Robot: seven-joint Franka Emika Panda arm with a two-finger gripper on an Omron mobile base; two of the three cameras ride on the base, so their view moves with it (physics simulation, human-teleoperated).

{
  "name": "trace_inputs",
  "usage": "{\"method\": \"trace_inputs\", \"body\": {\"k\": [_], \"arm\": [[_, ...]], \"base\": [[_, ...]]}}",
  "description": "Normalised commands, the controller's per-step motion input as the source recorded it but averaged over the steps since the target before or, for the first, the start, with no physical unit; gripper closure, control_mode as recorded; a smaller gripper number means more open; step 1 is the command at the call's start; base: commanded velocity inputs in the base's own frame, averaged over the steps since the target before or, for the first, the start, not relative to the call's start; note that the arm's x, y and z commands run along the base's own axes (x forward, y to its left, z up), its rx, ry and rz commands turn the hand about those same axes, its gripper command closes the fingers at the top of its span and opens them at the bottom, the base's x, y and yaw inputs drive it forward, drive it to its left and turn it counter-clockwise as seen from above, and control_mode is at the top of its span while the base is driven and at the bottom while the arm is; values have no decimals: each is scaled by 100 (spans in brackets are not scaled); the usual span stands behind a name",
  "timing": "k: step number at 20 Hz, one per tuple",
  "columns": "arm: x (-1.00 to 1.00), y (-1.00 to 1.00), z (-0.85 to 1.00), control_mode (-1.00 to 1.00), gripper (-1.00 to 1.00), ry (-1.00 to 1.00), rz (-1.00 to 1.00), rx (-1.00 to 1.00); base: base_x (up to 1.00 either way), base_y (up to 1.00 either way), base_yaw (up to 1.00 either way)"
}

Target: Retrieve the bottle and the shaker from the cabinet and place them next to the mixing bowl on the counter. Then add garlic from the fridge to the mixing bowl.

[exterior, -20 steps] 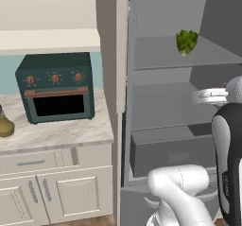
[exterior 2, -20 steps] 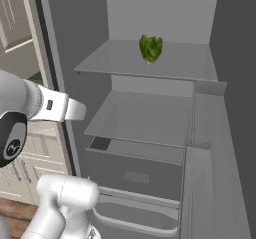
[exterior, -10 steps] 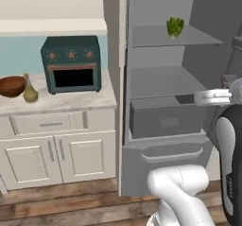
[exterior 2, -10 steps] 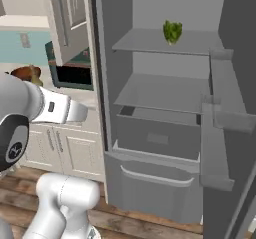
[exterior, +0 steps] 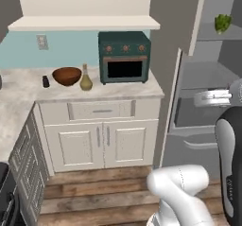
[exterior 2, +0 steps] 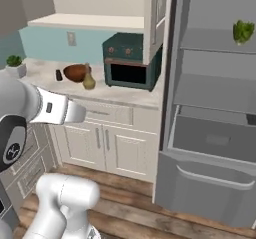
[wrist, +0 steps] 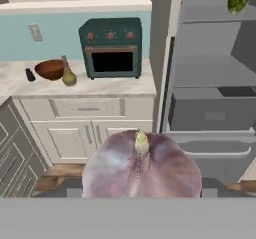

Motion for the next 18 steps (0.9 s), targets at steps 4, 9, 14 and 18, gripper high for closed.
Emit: {"method": "trace_inputs", "body": {"k": [4, 9, 14, 18], "arm": [[0, 0, 0, 100, 100, 0, 0, 0], [0, 0, 0, 100, 100, 0, 0, 0], [0, 0, 0, 100, 100, 0, 0, 0], [0, 0, 0, 100, 100, 0, 0, 0]], "base": [[93, 83, 6], [82, 44, 19], [80, 30, 13], [80, 35, 0]]}}
